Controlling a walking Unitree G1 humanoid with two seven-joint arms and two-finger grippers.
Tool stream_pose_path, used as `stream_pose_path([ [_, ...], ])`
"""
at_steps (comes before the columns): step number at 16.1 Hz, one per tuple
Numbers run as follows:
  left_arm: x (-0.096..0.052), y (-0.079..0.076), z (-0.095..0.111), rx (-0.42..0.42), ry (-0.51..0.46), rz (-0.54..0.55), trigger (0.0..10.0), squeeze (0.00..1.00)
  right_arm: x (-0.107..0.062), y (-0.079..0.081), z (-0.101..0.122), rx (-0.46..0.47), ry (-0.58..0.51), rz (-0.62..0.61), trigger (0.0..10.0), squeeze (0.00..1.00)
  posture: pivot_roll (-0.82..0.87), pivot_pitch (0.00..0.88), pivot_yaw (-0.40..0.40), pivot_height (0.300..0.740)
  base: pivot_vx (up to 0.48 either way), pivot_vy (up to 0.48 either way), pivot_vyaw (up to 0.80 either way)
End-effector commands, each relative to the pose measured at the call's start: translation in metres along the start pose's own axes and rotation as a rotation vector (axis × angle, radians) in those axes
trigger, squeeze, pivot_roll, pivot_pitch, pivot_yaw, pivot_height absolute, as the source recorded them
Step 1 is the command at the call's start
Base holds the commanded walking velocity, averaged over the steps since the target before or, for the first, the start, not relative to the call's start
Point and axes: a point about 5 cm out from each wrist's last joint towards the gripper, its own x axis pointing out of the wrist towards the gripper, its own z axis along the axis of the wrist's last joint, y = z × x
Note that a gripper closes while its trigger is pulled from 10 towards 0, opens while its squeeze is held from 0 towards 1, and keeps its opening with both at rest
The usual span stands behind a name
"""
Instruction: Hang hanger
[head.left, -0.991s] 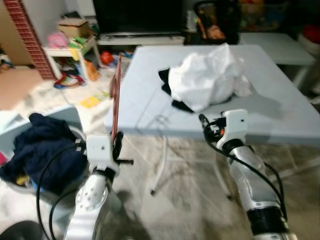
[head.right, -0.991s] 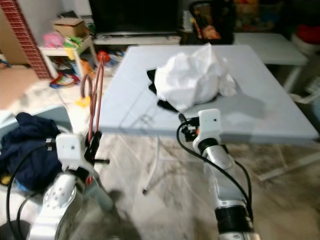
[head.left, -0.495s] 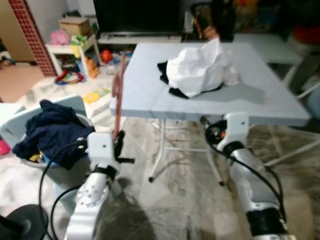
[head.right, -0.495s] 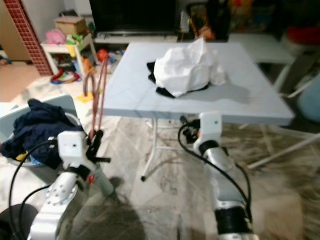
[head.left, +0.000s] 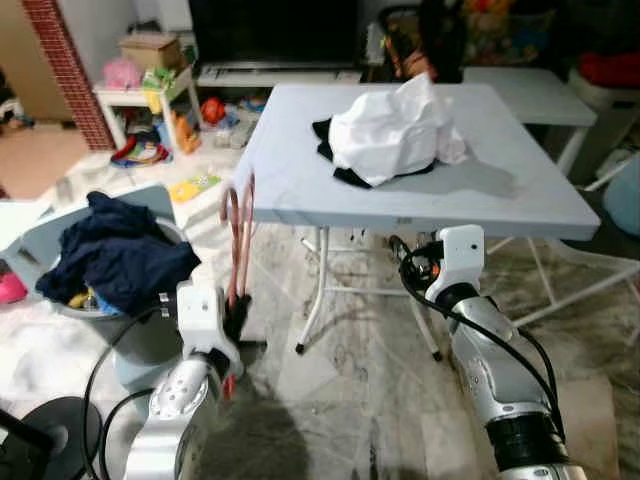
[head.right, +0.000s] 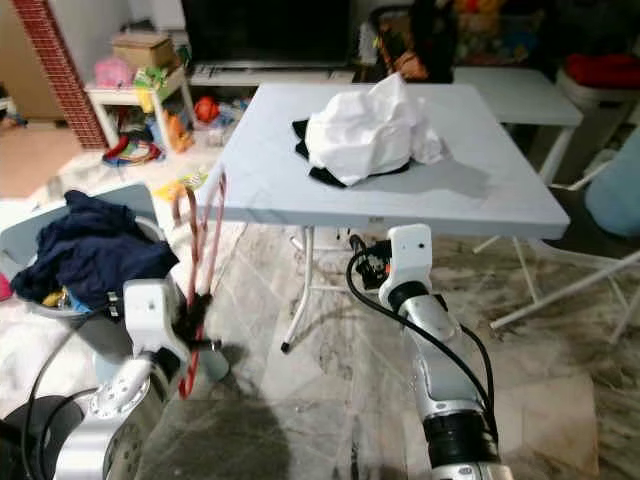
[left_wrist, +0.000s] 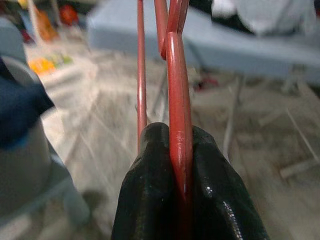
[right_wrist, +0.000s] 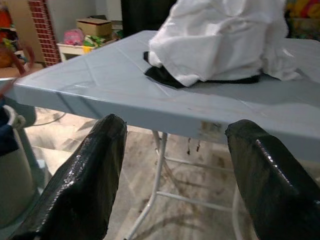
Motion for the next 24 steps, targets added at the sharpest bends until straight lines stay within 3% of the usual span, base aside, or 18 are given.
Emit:
stream_pose_path([
  [1,0.000,-0.003,-0.001,0.012,0.027,-0.063,10.0,0.00,0.003,-0.001,0.002,-0.015,-0.001,0.002,10.0,0.00,-0.07,0.000,0.031,0.740,0.000,0.000,0.00],
  [3,0.000,-0.004,-0.001,0.035,0.058,-0.128,10.0,0.00,0.003,-0.001,0.000,-0.045,0.019,0.046,10.0,0.00,-0.07,0.000,0.031,0.740,0.000,0.000,0.00],
  [5,-0.006,-0.008,-0.002,0.116,0.165,-0.380,10.0,0.00,0.001,0.002,0.001,-0.229,0.050,0.341,10.0,0.00,-0.07,0.000,0.034,0.740,0.000,0.000,0.00],
  [9,-0.021,-0.006,-0.004,0.241,0.300,-0.663,10.0,0.00,0.000,-0.022,0.010,-0.479,0.129,0.608,10.0,0.00,-0.07,0.000,0.038,0.740,0.000,0.000,0.00],
  [11,-0.029,-0.010,-0.004,0.281,0.360,-0.825,10.0,0.00,-0.007,-0.027,0.010,-0.610,0.213,0.835,10.0,0.00,-0.08,0.000,0.042,0.740,0.000,0.000,0.00],
  [15,-0.032,-0.016,-0.001,0.359,0.359,-0.960,10.0,0.00,-0.010,-0.036,0.016,-0.707,0.340,1.051,10.0,0.00,-0.08,0.000,0.052,0.740,0.000,0.000,0.00],
  [18,-0.031,-0.023,0.002,0.378,0.336,-1.022,10.0,0.00,-0.004,-0.041,0.025,-0.836,0.390,1.117,10.0,0.00,-0.08,0.000,0.059,0.740,0.000,0.000,0.00],
  [22,-0.030,-0.027,0.000,0.432,0.338,-1.056,10.0,0.00,-0.009,-0.043,0.021,-0.920,0.504,1.256,10.0,0.00,-0.09,0.000,0.059,0.740,0.000,0.000,0.00],
  [24,-0.031,-0.025,-0.003,0.449,0.349,-1.052,10.0,0.00,0.005,-0.049,0.030,-1.014,0.459,1.141,10.0,0.00,-0.08,0.000,0.057,0.740,0.000,0.000,0.00],
])
